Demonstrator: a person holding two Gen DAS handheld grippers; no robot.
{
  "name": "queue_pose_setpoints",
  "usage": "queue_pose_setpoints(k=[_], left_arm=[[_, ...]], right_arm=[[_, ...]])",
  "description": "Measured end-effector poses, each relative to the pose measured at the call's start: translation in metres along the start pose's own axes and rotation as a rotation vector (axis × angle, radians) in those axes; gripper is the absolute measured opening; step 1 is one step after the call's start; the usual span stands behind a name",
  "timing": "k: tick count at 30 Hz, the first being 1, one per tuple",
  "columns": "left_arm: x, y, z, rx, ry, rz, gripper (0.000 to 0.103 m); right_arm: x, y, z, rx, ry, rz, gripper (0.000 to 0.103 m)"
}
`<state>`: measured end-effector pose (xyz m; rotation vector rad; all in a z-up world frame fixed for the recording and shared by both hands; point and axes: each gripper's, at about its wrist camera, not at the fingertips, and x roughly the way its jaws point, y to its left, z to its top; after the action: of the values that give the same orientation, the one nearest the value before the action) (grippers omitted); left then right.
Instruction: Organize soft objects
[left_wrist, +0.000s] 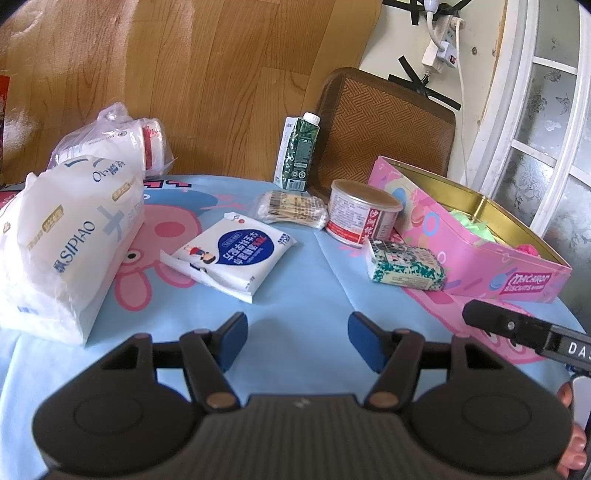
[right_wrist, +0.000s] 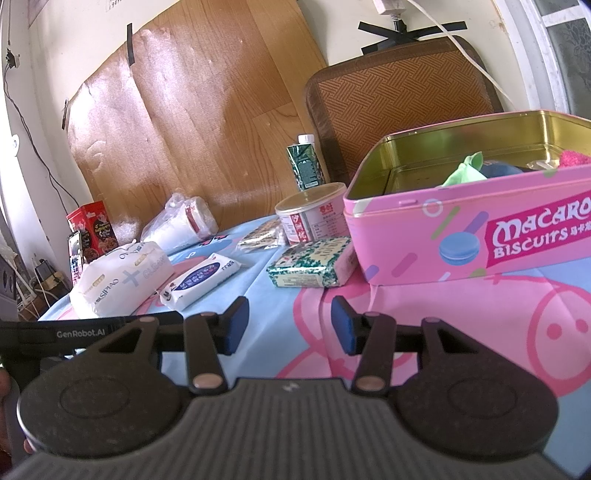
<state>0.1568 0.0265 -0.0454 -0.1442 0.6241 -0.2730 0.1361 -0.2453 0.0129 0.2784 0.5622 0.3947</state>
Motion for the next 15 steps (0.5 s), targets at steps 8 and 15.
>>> queue_pose_setpoints(k=[8,15], left_arm=[[0.0002,0.0000,0.0000,0.000,0.001,0.000,0.062],[0.0001,-0.0001,-0.0001,0.000,0.001,0.000,0.062]], right_arm=[[-0.0007,-0.0008,-0.0002,0.000,0.000,0.000,0.052],[-0.0007,-0.0008,-0.0004,0.000,-0.001,0.002,0.052]])
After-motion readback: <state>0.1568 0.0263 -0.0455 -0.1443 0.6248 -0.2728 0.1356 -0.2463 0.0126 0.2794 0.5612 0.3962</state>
